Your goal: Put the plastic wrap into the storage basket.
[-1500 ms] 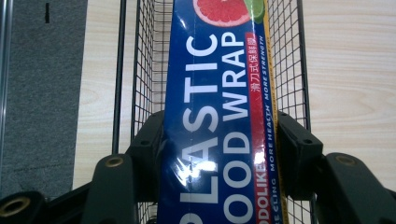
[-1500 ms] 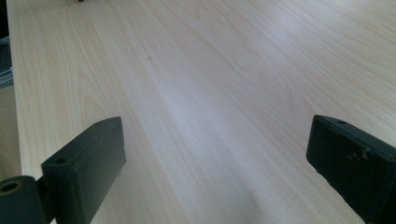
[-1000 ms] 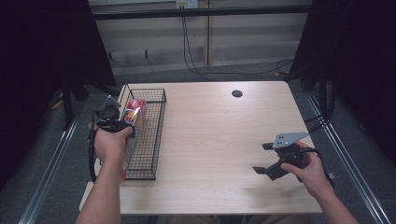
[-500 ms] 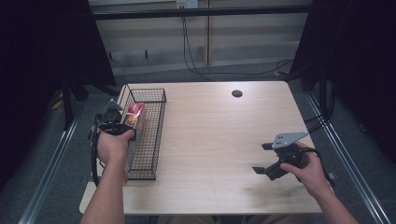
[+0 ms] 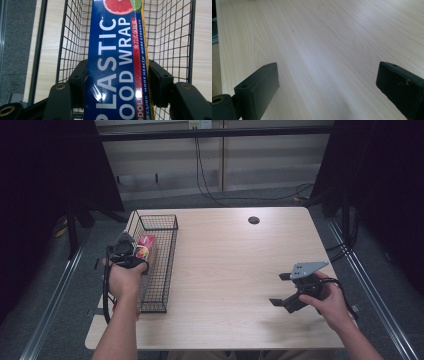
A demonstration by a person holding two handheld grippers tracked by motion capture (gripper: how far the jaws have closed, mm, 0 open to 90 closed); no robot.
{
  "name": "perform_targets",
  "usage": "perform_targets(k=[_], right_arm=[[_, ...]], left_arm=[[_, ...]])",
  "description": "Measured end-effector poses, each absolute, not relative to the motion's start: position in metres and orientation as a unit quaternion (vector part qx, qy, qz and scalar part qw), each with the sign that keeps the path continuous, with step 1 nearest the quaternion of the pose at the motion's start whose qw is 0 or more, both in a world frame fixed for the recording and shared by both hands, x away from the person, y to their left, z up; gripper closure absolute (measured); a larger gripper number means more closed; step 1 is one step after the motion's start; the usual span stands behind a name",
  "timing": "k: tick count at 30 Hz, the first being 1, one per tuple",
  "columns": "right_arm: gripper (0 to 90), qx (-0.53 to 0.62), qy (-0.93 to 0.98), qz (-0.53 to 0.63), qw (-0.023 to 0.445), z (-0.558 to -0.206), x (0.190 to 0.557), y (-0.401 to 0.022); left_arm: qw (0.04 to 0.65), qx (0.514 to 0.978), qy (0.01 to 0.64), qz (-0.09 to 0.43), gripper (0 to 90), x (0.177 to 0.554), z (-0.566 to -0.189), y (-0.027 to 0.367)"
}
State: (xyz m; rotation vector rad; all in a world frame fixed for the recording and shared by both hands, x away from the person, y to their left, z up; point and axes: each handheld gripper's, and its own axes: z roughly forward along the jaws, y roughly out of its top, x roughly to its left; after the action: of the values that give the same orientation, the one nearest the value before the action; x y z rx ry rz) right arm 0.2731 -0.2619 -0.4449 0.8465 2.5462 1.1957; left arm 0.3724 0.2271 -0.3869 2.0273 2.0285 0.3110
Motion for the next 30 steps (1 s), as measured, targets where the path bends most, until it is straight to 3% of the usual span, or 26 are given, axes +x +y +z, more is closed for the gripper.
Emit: perform_targets(k=[15,19,30], right_arm=[[4.8,0.286,0.864,0.401,0.104,-0.446,0.272,-0.262],[4.8,0.285,0.864,0.402,0.105,-0.445,0.272,-0.262],[4.8,0.284,0.864,0.402,0.105,-0.446,0.272,-0.261]], left_arm=[[0.136,0.696,0.699,0.094,40.0,0.372,-0.39,0.225],[0.162,0.692,0.697,0.095,32.4,0.372,-0.378,0.226],[0.198,0.705,0.673,0.101,26.8,0.371,-0.357,0.225]])
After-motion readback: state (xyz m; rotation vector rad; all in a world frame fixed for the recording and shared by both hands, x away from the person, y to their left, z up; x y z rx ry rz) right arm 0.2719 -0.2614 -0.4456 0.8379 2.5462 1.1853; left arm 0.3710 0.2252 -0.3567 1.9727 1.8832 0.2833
